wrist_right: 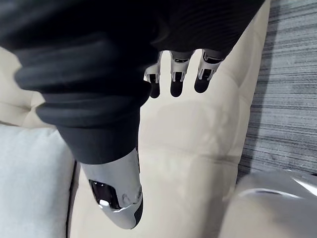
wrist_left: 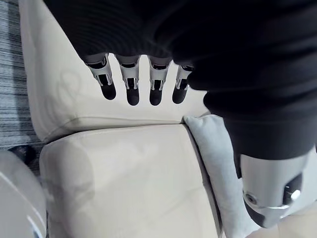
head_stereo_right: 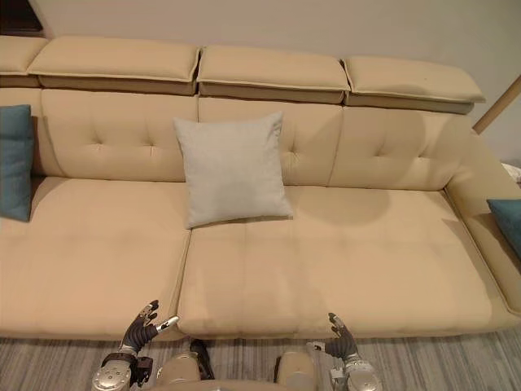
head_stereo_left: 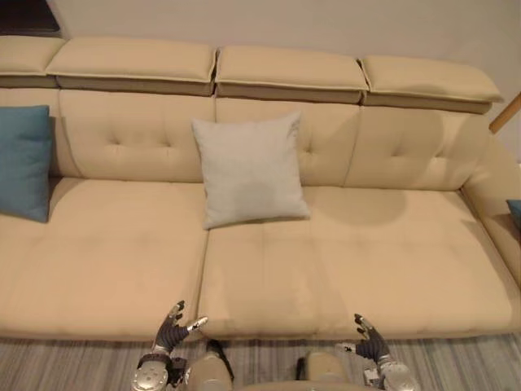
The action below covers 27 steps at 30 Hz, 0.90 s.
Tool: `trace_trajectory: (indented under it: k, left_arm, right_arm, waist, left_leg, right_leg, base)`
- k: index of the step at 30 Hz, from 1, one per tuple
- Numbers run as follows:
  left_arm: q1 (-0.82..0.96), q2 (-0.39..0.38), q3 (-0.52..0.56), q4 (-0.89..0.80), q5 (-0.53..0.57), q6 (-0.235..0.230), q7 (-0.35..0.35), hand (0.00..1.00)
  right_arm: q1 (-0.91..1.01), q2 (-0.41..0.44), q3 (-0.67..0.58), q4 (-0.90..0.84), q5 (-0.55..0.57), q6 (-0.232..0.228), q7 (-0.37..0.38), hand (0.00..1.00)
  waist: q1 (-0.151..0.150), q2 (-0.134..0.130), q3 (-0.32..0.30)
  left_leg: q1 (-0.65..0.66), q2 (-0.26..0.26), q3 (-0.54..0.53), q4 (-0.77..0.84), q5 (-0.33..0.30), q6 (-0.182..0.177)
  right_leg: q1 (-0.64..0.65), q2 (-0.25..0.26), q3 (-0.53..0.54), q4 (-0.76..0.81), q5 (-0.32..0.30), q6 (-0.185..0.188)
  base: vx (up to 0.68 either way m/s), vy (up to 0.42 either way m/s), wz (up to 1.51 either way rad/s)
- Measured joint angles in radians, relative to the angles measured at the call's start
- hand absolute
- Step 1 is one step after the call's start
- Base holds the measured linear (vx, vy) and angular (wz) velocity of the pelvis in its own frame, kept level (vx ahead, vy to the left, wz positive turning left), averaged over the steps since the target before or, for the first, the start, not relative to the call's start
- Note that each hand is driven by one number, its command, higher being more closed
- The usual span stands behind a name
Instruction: Pick up cushions and gather them together orderly.
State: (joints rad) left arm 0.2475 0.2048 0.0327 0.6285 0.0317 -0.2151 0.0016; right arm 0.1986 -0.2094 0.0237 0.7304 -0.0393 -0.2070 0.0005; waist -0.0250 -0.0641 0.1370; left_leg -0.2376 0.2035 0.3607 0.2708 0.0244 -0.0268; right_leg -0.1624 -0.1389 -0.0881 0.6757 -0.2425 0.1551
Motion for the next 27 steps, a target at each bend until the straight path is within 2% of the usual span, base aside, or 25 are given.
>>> trace_trajectory:
  k: [1, 2, 3, 4, 5, 6, 7, 8, 9, 11, 13, 14, 17, 20, 23, 24, 25, 26, 27]
  left_arm:
    - [0.001, -0.014, 0.0, -0.002, 0.0, 0.0, 0.0, 0.0]
    - [0.0, -0.015, 0.005, -0.007, 0.0, 0.0, 0.001, 0.0]
    - [-0.009, -0.024, 0.007, -0.001, 0.0, 0.003, 0.002, 0.0]
    - [-0.016, -0.037, 0.007, -0.01, -0.001, 0.01, 0.003, 0.0]
    - [-0.009, -0.042, 0.002, -0.017, -0.001, 0.01, 0.006, 0.0]
    - [-0.009, -0.043, 0.0, -0.02, -0.001, 0.01, 0.006, 0.0]
    - [-0.013, -0.043, -0.001, -0.029, -0.001, 0.01, 0.005, 0.0]
    - [-0.005, -0.045, -0.001, -0.031, -0.001, 0.01, 0.005, 0.0]
    - [-0.002, -0.045, 0.0, -0.031, -0.001, 0.01, 0.005, 0.0]
    - [0.011, -0.046, 0.001, -0.031, -0.001, 0.01, 0.004, 0.0]
    - [0.018, -0.051, 0.002, -0.031, -0.001, 0.01, 0.005, 0.0]
    - [0.01, -0.056, 0.0, -0.031, -0.001, 0.012, 0.006, 0.0]
    - [-0.009, -0.063, -0.002, -0.031, -0.001, 0.011, 0.006, 0.0]
    - [-0.036, -0.06, -0.002, -0.035, -0.001, 0.011, 0.014, 0.0]
    - [-0.053, -0.054, -0.003, -0.06, -0.001, 0.012, 0.021, 0.0]
    - [-0.049, -0.053, -0.002, -0.075, -0.001, 0.013, 0.022, 0.0]
    - [-0.045, -0.053, -0.002, -0.093, -0.001, 0.013, 0.023, 0.0]
    - [-0.05, -0.057, -0.003, -0.108, -0.002, 0.014, 0.025, 0.0]
    - [-0.049, -0.064, -0.005, -0.117, -0.002, 0.014, 0.025, 0.0]
  right_arm:
    - [-0.012, -0.005, -0.014, -0.004, 0.013, -0.001, -0.004, 0.0]
    - [-0.038, -0.007, -0.018, -0.005, 0.034, -0.001, -0.006, 0.0]
    - [-0.053, -0.014, -0.022, -0.003, 0.039, -0.001, -0.008, 0.0]
    - [-0.069, -0.022, -0.028, -0.006, 0.043, 0.001, -0.017, 0.0]
    - [-0.068, -0.022, -0.029, -0.015, 0.049, 0.005, -0.02, 0.0]
    - [-0.062, -0.021, -0.033, -0.02, 0.05, 0.006, -0.02, 0.0]
    - [-0.063, -0.016, -0.053, -0.028, 0.051, 0.008, -0.022, 0.0]
    - [-0.06, -0.016, -0.067, -0.031, 0.051, 0.01, -0.023, 0.0]
    - [-0.06, -0.016, -0.067, -0.032, 0.051, 0.01, -0.024, 0.0]
    - [-0.06, -0.014, -0.074, -0.044, 0.046, 0.012, -0.021, 0.0]
    - [-0.06, -0.014, -0.074, -0.045, 0.044, 0.015, -0.021, 0.0]
    - [-0.052, -0.011, -0.076, -0.047, 0.038, 0.018, -0.02, 0.0]
    - [-0.039, -0.011, -0.095, -0.049, 0.038, 0.018, -0.022, 0.0]
    - [-0.035, -0.01, -0.108, -0.049, 0.04, 0.019, -0.023, 0.0]
    - [-0.037, 0.013, -0.13, -0.058, 0.05, 0.019, -0.026, 0.0]
    - [-0.041, 0.018, -0.13, -0.064, 0.053, 0.021, -0.026, 0.0]
    - [-0.048, 0.024, -0.13, -0.08, 0.062, 0.02, -0.027, 0.0]
    - [-0.062, 0.024, -0.132, -0.087, 0.078, 0.02, -0.038, 0.0]
    - [-0.07, 0.026, -0.132, -0.087, 0.08, 0.02, -0.045, 0.0]
  waist:
    - [0.014, 0.024, -0.005]
    - [0.023, 0.034, 0.0]
    - [0.023, 0.053, 0.014]
    - [0.016, 0.087, 0.039]
    - [0.009, 0.096, 0.038]
    - [0.009, 0.082, 0.045]
    - [0.013, 0.076, 0.048]
    - [0.011, 0.076, 0.048]
    - [0.01, 0.077, 0.047]
    - [0.016, 0.083, 0.046]
    - [0.023, 0.093, 0.042]
    - [0.022, 0.081, 0.043]
    - [0.005, 0.078, 0.032]
    - [-0.013, 0.08, 0.025]
    - [-0.019, 0.079, 0.026]
    - [-0.019, 0.079, 0.026]
    - [-0.021, 0.081, 0.027]
    - [-0.021, 0.088, 0.032]
    - [-0.021, 0.092, 0.034]
  left_leg:
    - [-0.01, 0.007, 0.0, -0.067, 0.043, -0.009]
    - [-0.038, 0.006, 0.0, -0.109, 0.08, -0.024]
    - [-0.048, 0.016, -0.005, -0.116, 0.088, -0.033]
    - [-0.05, 0.028, -0.023, -0.142, 0.088, -0.044]
    - [-0.052, 0.027, -0.045, -0.159, 0.05, -0.111]
    - [-0.059, 0.026, -0.055, -0.146, 0.048, -0.114]
    - [-0.077, 0.023, -0.065, -0.047, 0.041, -0.095]
    - [-0.079, 0.013, -0.085, 0.086, 0.013, -0.062]
    - [-0.072, 0.005, -0.1, 0.132, -0.015, -0.052]
    - [-0.007, -0.025, -0.187, 0.158, -0.148, -0.067]
    - [0.036, -0.041, -0.225, 0.086, -0.182, -0.069]
    - [0.054, -0.049, -0.203, 0.048, -0.183, -0.064]
    - [0.076, -0.069, -0.155, 0.017, -0.189, -0.062]
    - [0.079, -0.081, -0.109, 0.011, -0.192, -0.056]
    - [0.095, -0.066, -0.008, 0.047, -0.216, -0.028]
    - [0.106, -0.053, 0.031, 0.052, -0.22, -0.027]
    - [0.124, -0.025, 0.095, 0.05, -0.225, -0.021]
    - [0.161, -0.009, 0.186, 0.05, -0.238, -0.018]
    - [0.182, 0.001, 0.231, 0.046, -0.242, -0.021]
  right_leg:
    - [0.01, 0.028, -0.006, -0.109, -0.02, -0.034]
    - [0.02, 0.044, -0.022, -0.209, -0.058, -0.085]
    - [0.015, 0.053, -0.021, -0.225, -0.058, -0.086]
    - [0.01, 0.082, -0.039, -0.242, -0.026, -0.102]
    - [-0.002, 0.077, -0.047, -0.256, -0.004, -0.119]
    - [-0.004, 0.075, -0.049, -0.266, 0.004, -0.126]
    - [-0.019, 0.063, -0.046, -0.27, 0.012, -0.145]
    - [-0.027, 0.056, -0.04, -0.285, 0.034, -0.148]
    - [-0.031, 0.056, -0.031, -0.292, 0.043, -0.144]
    - [-0.055, 0.081, 0.035, -0.324, 0.081, -0.12]
    - [-0.069, 0.097, 0.067, -0.336, 0.106, -0.111]
    - [-0.064, 0.091, 0.097, -0.37, 0.138, -0.096]
    - [-0.043, 0.083, 0.137, -0.462, 0.2, -0.066]
    - [-0.049, 0.079, 0.192, -0.514, 0.248, -0.061]
    - [-0.072, 0.104, 0.285, -0.53, 0.297, -0.049]
    - [-0.081, 0.112, 0.278, -0.538, 0.319, -0.065]
    - [-0.09, 0.109, 0.195, -0.55, 0.334, -0.118]
    - [-0.104, 0.065, -0.016, -0.526, 0.269, -0.212]
    - [-0.104, 0.039, -0.116, -0.511, 0.248, -0.242]
  base:
    - [-0.27, -0.106, -0.43]
    - [-0.28, -0.133, -0.41]
    - [-0.32, -0.145, -0.18]
    - [-0.35, -0.119, 0.06]
    - [-0.34, -0.077, 0.11]
    - [-0.3, -0.03, 0.01]
    - [-0.24, 0.003, -0.16]
    - [-0.23, 0.001, -0.23]
    - [-0.2, 0.033, -0.34]
    - [-0.12, 0.08, -0.64]
    - [-0.12, 0.13, -0.71]
    - [-0.14, 0.16, -0.65]
    - [-0.1, 0.141, -0.42]
    - [-0.04, 0.136, -0.56]
    - [0.01, 0.099, -0.95]
    - [0.02, 0.046, -1.46]
    - [0.0, 0.001, -1.81]
    - [-0.01, 0.027, -1.91]
    - [0.01, 0.031, -2.02]
